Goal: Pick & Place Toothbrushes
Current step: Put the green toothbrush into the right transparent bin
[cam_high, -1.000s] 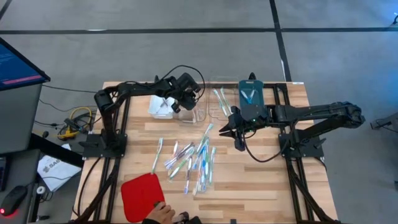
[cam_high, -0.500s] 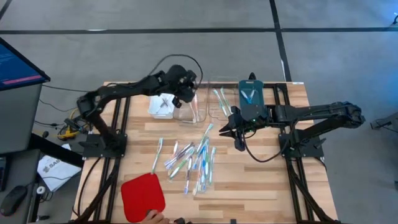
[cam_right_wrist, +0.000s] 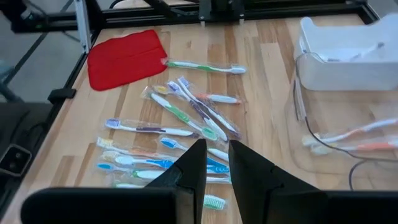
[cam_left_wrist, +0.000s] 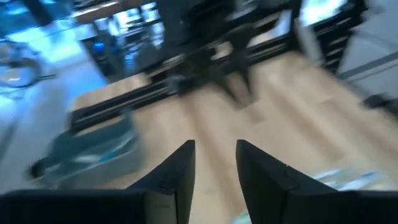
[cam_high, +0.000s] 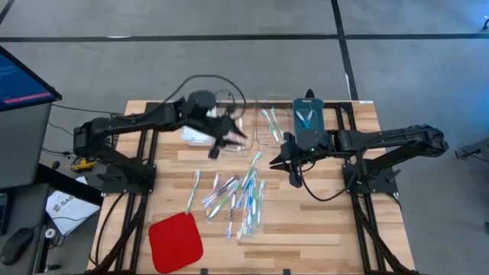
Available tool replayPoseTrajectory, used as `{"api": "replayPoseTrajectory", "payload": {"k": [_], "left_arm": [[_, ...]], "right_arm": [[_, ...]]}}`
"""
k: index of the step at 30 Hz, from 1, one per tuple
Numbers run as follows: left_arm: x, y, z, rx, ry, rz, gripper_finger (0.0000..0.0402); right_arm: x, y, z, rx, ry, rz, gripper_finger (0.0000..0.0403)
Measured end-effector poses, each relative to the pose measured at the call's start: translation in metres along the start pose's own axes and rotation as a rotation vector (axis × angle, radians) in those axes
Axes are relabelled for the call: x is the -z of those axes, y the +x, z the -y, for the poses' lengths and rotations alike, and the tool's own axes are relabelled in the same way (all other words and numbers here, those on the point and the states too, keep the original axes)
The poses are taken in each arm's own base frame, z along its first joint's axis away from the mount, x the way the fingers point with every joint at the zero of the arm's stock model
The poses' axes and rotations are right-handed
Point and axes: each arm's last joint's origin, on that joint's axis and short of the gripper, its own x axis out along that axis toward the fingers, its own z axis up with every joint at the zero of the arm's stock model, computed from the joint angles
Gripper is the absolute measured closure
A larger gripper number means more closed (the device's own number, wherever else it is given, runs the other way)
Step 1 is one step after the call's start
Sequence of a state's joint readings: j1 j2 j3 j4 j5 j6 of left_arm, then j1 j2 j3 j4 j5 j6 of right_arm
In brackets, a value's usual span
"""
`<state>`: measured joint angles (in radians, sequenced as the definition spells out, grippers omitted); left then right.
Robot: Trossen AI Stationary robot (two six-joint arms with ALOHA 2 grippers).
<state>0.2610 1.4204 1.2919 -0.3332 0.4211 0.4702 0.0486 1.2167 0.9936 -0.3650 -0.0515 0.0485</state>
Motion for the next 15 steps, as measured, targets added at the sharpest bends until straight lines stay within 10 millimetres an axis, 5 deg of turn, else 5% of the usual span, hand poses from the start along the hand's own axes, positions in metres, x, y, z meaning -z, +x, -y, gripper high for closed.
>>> {"api": "replayPoseTrajectory", "payload": {"k": [15], "left_arm": [[-0.029,0.052,0.109,0.446,0.113,0.076,0.0293]], "right_arm": [[0.001,0.000,-0.020,-0.064,-0.091,0.004,0.0339]]}}
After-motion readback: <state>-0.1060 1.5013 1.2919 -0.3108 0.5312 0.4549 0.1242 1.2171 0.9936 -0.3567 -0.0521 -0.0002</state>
